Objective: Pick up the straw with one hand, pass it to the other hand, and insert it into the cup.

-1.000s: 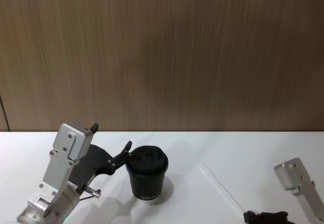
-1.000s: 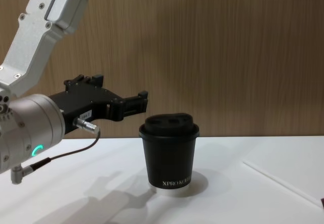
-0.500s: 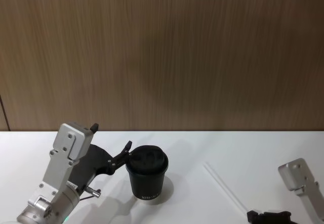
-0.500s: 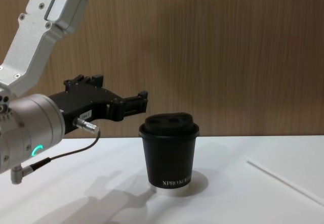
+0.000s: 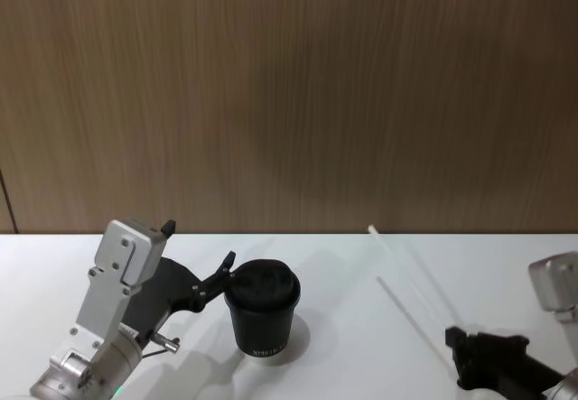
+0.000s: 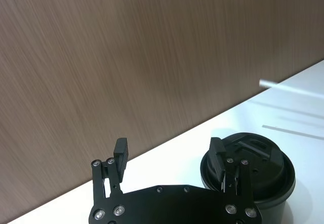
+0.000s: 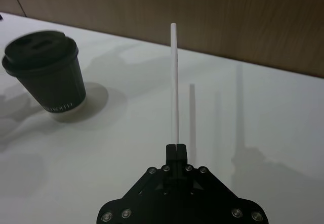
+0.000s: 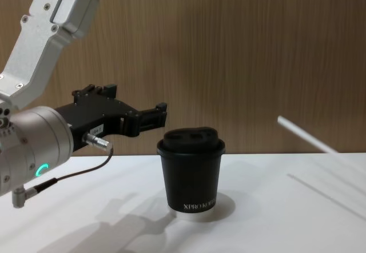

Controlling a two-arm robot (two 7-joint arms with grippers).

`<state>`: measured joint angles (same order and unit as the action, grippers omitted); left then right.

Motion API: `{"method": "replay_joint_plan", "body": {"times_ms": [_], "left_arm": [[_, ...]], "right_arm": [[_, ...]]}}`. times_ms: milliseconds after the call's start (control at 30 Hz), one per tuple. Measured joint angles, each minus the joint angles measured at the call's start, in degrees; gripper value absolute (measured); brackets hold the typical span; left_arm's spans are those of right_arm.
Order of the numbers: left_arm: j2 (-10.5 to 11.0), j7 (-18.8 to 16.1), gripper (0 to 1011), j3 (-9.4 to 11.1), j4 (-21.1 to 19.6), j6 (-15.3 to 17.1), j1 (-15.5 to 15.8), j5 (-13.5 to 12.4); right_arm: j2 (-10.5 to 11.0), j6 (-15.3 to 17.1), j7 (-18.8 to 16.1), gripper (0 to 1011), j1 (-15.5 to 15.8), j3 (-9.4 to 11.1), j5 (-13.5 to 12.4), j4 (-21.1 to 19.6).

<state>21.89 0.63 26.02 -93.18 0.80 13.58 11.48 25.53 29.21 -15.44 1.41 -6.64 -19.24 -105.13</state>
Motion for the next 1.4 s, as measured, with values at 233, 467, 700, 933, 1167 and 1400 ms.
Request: {"method": "replay_joint_plan", "body": {"times_ms": [233, 467, 700, 933, 1167, 1400], "left_arm": [[0.0, 0.0, 1003, 0.0, 0.0, 0.0, 0.0, 0.0], [0.0, 0.0, 1003, 0.0, 0.0, 0.0, 0.0, 0.0], [0.0, 0.0, 1003, 0.0, 0.0, 0.0, 0.0, 0.0], [0.0, 0.0, 1003, 0.0, 0.0, 0.0, 0.0, 0.0], [0.0, 0.0, 1003, 0.0, 0.0, 0.0, 0.0, 0.0], [0.0, 0.0, 1003, 0.0, 0.0, 0.0, 0.0, 0.0]], "right_arm": [[-1.02, -5.0, -1.38, 1, 0.18, 1.52, -2.31, -1.82], [-1.72, -9.12, -4.08, 1, -0.16, 2.11, -4.94, -2.67], [-2.61, -12.8, -8.28, 1, -0.96, 2.29, -8.99, -3.04], [-3.46, -14.79, -12.6, 1, -1.81, 1.96, -13.28, -2.97], [-4.29, -15.55, -16.64, 1, -2.5, 1.06, -17.53, -2.52], [-5.09, -15.13, -20.35, 1, -3.03, -0.36, -21.72, -2.03]]}}
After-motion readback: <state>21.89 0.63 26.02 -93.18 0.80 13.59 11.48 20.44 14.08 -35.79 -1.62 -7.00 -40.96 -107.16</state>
